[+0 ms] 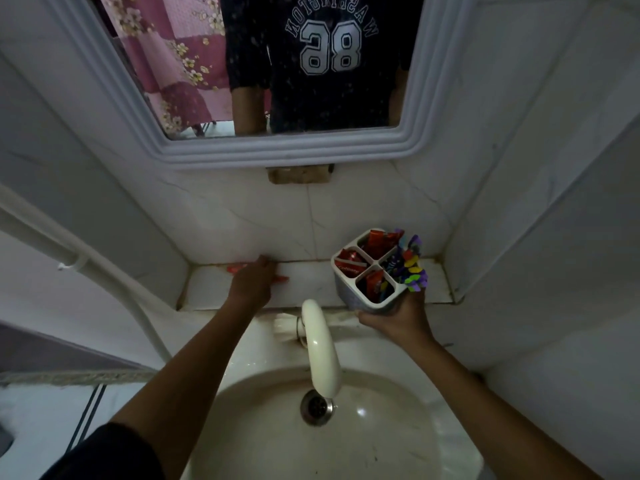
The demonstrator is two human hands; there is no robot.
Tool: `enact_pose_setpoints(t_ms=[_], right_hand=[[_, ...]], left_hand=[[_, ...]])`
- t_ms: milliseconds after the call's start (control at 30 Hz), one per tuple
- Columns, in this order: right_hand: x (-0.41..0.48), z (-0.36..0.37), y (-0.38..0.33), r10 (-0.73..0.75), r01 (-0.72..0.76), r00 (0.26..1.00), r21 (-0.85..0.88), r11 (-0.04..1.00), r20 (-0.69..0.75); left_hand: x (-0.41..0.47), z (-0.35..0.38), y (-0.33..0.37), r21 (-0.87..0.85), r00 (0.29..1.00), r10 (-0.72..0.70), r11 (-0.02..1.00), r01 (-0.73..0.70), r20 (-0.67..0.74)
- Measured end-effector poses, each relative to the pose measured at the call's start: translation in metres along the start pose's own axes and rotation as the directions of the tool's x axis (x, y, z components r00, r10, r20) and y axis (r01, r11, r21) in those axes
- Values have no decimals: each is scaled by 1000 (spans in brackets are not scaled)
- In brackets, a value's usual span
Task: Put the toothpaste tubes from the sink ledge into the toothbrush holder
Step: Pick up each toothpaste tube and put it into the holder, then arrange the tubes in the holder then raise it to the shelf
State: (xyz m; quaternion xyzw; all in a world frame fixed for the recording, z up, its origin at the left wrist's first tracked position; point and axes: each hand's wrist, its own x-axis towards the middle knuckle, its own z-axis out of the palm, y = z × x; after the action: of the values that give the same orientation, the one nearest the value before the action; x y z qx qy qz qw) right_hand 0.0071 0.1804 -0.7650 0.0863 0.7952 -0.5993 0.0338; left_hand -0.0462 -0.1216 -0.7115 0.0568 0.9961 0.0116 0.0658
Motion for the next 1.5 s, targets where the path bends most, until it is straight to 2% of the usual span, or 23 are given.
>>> enact_pose_setpoints(t_ms=[100, 133, 167, 233, 300, 400, 467, 600, 667, 767, 833, 933, 1033, 1133, 1233, 1333, 1500], right_hand=[[-2, 1, -5, 23, -23, 1000, 8, 1000, 3], [-3, 1, -7, 25, -26, 1000, 7, 1000, 5], [-4, 1, -9, 21, -21, 1000, 17, 1000, 6], [-5, 2, -11, 5, -6, 1000, 39, 999, 10], [-5, 2, -10, -1, 1, 1000, 48, 999, -4], [-7, 1, -13, 0, 0, 1000, 34, 999, -6], [-8, 0, -16, -21, 21, 1000, 41, 999, 2], [-8, 0, -18, -53, 52, 999, 54, 997, 12], [-9, 0, -22, -81, 81, 997, -1, 997, -11], [-11, 0, -24, -102, 102, 995, 1, 995, -4], [-7, -3, -16, -64, 64, 998, -1, 998, 17], [-5, -8, -12, -4, 10, 998, -93, 996, 55], [-4, -5, -10, -82, 78, 996, -99, 992, -35], [-9, -3, -15, -178, 173, 982, -77, 982, -59], [-15, -3, -30, -213, 210, 971, -42, 977, -108], [-22, -3, -38, -245, 252, 959, 37, 967, -144], [-48, -27, -64, -209, 232, 954, 86, 969, -214]], left_hand=[[-1, -7, 6, 121, 996, 87, 989, -85, -14], [-4, -14, 10, 98, 994, 100, 991, -94, -51], [-7, -24, 15, 14, 990, 86, 996, -85, -114], [-17, -50, 25, -304, 970, -5, 950, -70, -242], [-30, -83, 40, -557, 933, -57, 814, -163, -356], [-48, -130, 69, -744, 904, -67, 595, -304, -423], [-53, -152, 87, -776, 915, -17, 536, -332, -403], [-53, -169, 113, -769, 931, 177, 526, -364, -319], [-49, -164, 125, -727, 926, 242, 574, -376, -288], [-41, -145, 137, -573, 928, 321, 731, -371, -191], [-38, -135, 137, -520, 937, 312, 780, -347, -158], [-40, -128, 131, -554, 956, 221, 780, -292, -192], [-40, -118, 122, -580, 979, 91, 794, -181, -181], [-38, -104, 112, -647, 994, -73, 762, 6, -77], [-36, -95, 110, -736, 990, -10, 668, 110, 139], [-37, -99, 112, -817, 985, 70, 569, 92, 160], [-54, -141, 113, -859, 979, 175, 512, 0, 104]])
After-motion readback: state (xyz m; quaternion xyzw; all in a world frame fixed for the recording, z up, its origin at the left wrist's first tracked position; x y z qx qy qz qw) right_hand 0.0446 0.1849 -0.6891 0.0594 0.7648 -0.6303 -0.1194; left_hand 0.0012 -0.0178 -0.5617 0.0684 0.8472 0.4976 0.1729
